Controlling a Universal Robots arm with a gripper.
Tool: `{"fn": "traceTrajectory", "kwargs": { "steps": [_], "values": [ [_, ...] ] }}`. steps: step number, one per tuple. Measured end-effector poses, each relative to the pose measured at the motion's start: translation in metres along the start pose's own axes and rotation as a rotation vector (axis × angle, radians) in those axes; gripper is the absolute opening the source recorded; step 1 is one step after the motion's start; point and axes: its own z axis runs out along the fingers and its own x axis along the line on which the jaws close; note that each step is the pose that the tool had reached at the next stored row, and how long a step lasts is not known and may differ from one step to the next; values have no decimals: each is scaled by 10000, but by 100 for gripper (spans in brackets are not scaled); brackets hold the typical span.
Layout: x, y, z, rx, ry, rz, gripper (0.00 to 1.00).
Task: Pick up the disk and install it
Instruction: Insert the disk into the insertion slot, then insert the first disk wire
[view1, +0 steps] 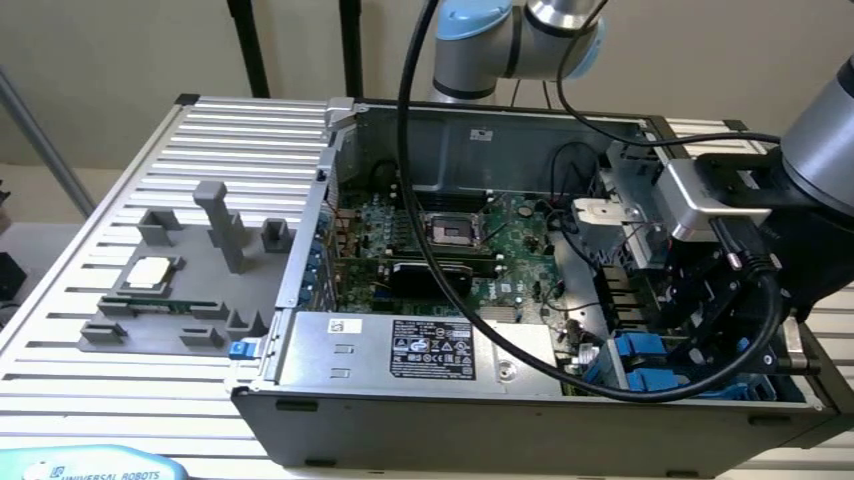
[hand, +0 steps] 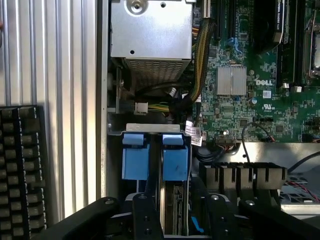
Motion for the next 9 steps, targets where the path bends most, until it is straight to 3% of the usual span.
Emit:
{"fn": "traceTrajectory", "kwargs": {
  "steps": [9],
  "values": [
    [0,0,1,0,-1,-1,41]
  ]
}}
